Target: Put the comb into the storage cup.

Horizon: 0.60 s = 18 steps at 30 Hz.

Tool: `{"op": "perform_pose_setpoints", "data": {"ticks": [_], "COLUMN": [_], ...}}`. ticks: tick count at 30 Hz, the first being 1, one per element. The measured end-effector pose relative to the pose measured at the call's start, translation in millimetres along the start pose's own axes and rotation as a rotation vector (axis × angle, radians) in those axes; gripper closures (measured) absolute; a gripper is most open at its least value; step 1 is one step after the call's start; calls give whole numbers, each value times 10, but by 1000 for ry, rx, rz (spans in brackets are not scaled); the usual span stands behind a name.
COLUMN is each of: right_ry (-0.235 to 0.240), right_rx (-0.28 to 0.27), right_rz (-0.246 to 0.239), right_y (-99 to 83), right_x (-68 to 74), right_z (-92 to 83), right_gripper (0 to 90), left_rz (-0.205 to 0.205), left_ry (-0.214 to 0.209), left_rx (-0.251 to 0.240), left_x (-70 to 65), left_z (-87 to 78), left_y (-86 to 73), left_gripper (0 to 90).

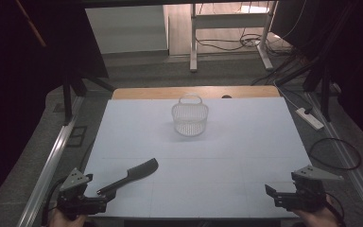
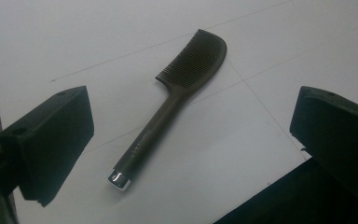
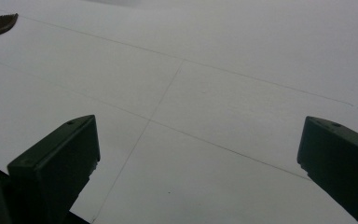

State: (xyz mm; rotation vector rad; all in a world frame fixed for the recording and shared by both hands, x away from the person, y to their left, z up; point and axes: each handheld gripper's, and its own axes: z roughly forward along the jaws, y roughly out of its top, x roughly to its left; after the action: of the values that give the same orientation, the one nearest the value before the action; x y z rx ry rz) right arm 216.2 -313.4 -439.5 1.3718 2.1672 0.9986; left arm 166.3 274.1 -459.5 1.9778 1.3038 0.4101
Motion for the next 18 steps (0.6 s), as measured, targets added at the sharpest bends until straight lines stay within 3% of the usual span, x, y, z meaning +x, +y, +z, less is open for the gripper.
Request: {"op": "perform_pose_setpoints", "data": {"ticks": [18], "right_ry": [-1], "right_rx": [9], "right_rz": [-8], "right_y": [1], "right_x": [9], "right_z": [5], "right_gripper": [0], "left_rz": [-19], "left_ry": [-9], "left_rx": [15], "left_x": [22], "left_z": [14], "left_y": [7], "left_gripper": [10]}}
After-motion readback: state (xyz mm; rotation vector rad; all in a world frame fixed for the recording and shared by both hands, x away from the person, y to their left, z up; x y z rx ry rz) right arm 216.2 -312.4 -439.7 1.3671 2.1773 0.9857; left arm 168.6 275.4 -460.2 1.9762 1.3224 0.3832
